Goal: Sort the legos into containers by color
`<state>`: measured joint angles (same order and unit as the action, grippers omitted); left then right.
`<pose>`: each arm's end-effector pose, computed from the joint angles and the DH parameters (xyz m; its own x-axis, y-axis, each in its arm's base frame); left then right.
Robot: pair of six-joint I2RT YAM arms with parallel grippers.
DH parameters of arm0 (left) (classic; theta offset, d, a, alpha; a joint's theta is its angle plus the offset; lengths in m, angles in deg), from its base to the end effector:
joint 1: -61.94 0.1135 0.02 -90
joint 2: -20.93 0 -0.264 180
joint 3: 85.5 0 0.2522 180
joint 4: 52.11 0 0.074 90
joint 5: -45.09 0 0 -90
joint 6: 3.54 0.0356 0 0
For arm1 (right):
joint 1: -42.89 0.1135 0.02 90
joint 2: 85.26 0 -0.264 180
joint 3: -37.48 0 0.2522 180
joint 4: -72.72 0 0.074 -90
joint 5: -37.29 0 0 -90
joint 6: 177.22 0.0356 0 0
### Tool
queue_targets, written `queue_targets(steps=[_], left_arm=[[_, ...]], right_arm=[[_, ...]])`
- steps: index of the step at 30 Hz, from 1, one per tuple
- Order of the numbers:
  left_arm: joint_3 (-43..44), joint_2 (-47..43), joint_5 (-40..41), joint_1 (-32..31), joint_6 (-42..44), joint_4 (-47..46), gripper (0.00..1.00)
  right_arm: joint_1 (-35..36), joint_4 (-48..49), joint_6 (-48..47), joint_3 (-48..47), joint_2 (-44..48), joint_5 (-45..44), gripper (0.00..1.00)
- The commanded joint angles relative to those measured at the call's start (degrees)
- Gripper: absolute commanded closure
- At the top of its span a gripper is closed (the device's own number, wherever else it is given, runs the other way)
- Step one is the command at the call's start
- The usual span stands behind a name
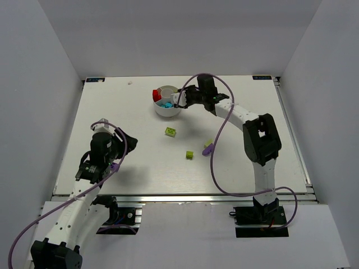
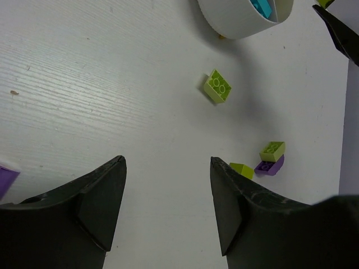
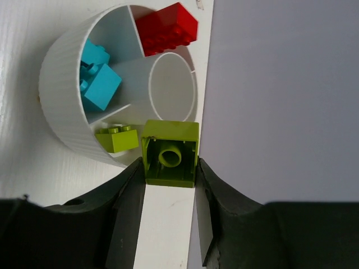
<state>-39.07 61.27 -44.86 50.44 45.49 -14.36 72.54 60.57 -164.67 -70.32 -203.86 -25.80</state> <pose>0.1596 -0.0324 0.2536 -0.5186 -0.5636 -0.6430 -0.1873 0.8086 -0.5577 0.4192 0.2571 0.2568 0.7105 -0.5971 -0.3724 -0.5053 -0.0647 -0.8605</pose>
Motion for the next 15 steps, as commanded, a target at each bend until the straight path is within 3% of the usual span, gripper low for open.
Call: queue_targets(steps=[1,8,15], left_arm=[[-0.1,0.3,0.5,0.1,0.5,-0.5,0.29],[0.0,1.2,0.6,0.2,0.9,-0.8,0.29],[0.3,2.1,1.0,0.2,1.3,-1.0,0.29]], right_arm=[[0.2,3.7,-1.8,-2.5,-2.1,-0.2,0.8],[0.3,3.7,-0.2,-6.5,-5.8,0.0,0.76],[0.3,4.0,1.0,-8.3,-7.6,0.6,0.59]])
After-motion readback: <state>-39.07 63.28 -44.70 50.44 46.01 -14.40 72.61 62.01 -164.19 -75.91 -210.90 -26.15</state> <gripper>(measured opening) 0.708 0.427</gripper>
